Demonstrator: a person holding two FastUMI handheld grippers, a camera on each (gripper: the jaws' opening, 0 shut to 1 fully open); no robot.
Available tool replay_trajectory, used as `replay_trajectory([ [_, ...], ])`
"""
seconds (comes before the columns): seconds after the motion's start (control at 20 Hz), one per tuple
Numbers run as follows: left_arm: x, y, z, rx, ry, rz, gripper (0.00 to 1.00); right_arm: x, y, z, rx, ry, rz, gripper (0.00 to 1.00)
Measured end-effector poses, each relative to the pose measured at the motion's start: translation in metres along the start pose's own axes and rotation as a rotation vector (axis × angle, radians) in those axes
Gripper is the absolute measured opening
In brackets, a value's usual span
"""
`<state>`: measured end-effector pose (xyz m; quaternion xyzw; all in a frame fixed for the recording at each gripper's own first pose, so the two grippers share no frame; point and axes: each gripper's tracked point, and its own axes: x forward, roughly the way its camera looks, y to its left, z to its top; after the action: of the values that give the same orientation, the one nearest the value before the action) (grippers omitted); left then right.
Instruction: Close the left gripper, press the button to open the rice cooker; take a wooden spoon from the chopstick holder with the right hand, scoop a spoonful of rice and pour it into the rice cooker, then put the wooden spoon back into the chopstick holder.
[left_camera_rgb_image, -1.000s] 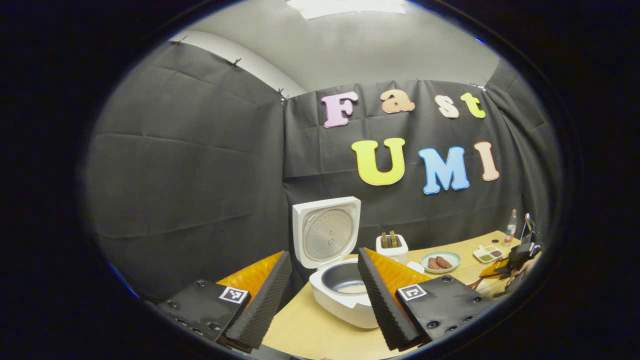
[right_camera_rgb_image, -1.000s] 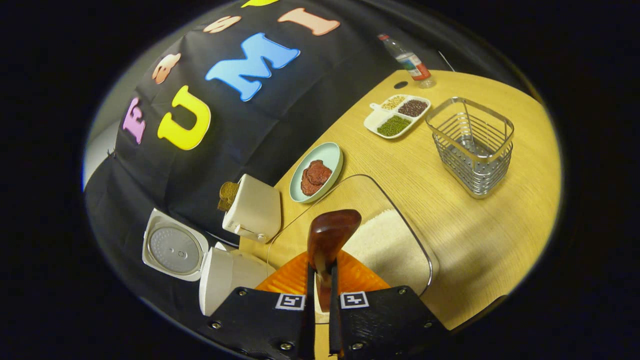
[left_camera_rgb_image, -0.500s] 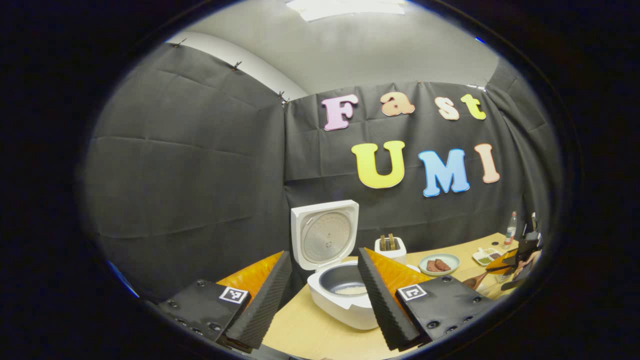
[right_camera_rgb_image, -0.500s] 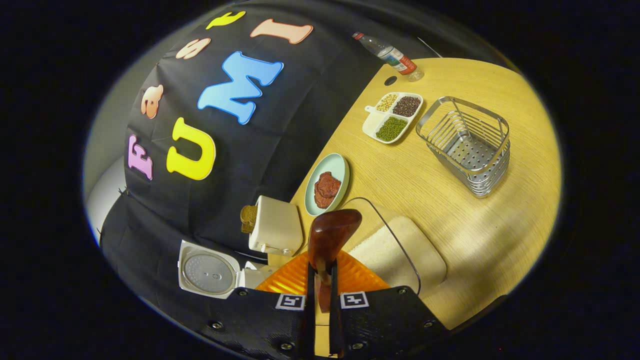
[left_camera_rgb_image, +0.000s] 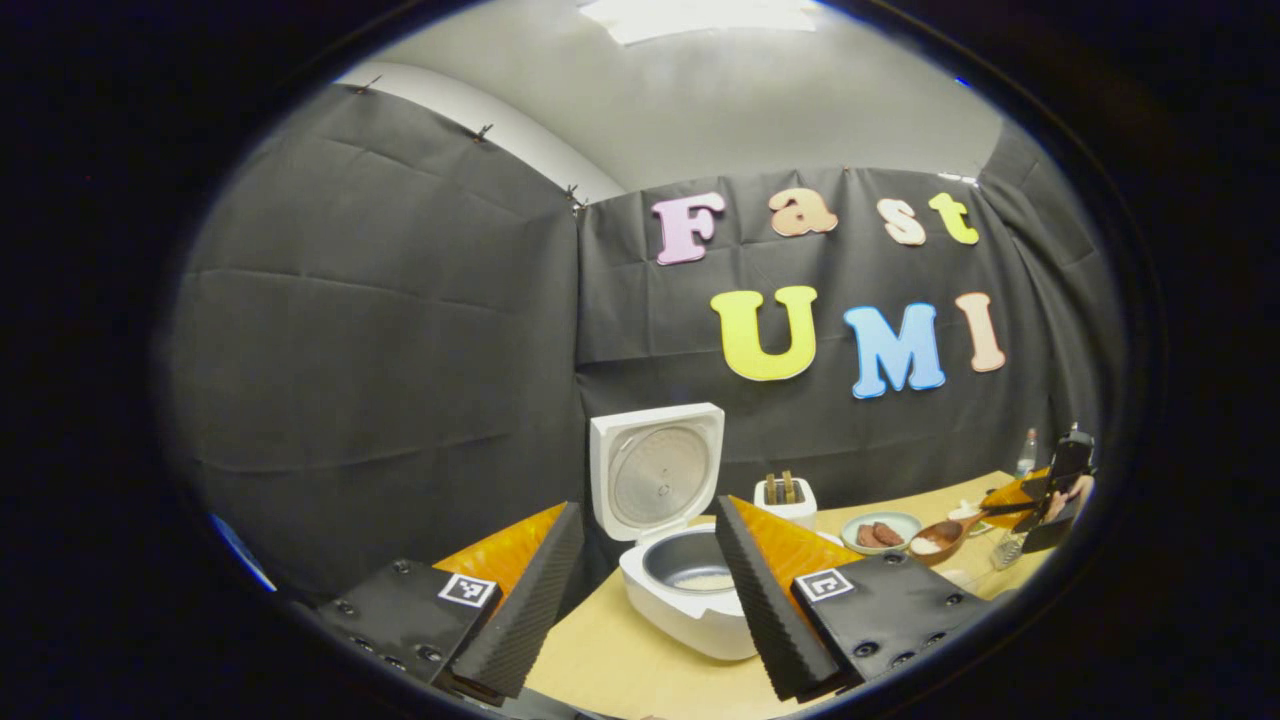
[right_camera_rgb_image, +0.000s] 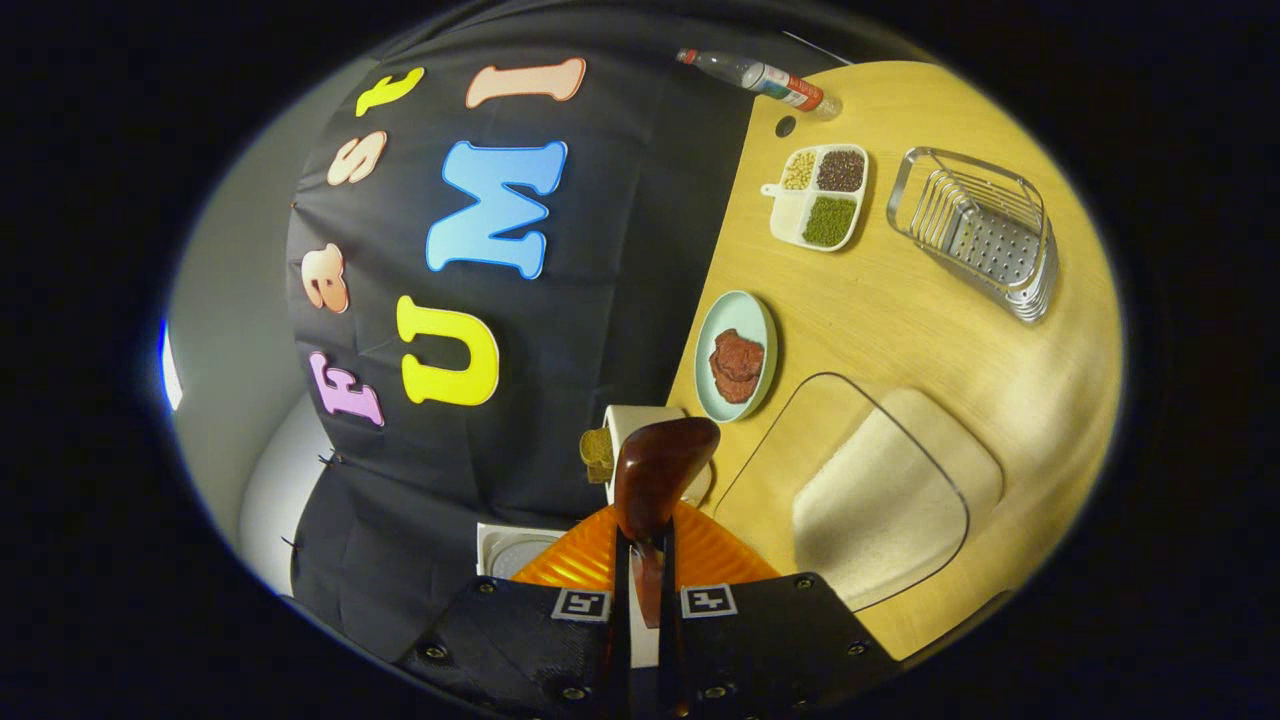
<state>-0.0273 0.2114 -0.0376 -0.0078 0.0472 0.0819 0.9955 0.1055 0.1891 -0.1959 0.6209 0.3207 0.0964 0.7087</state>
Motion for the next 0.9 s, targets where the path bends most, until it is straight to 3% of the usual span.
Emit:
replay_trajectory([
  [0.4,-0.008,0.032,-0.009,-0.014,0.009,0.056,0.89,0.027,0.052,-0.037,0.030,0.070,0.097,0.11],
  [0.5,-0.010,0.042,-0.011,-0.015,0.013,0.073,0.93,0.035,0.059,-0.047,0.009,0.085,0.103,0.11],
  [0.7,-0.019,0.064,-0.017,-0.012,0.022,0.115,0.89,0.056,0.069,-0.070,-0.022,0.116,0.101,0.11],
  [0.8,-0.023,0.076,-0.021,-0.013,0.029,0.138,0.93,0.065,0.075,-0.083,-0.040,0.134,0.102,0.11],
  [0.85,-0.023,0.081,-0.023,-0.015,0.033,0.149,0.89,0.072,0.078,-0.090,-0.047,0.143,0.102,0.11],
  [0.9,-0.024,0.087,-0.025,-0.017,0.037,0.159,0.93,0.078,0.081,-0.096,-0.056,0.152,0.104,0.11],
])
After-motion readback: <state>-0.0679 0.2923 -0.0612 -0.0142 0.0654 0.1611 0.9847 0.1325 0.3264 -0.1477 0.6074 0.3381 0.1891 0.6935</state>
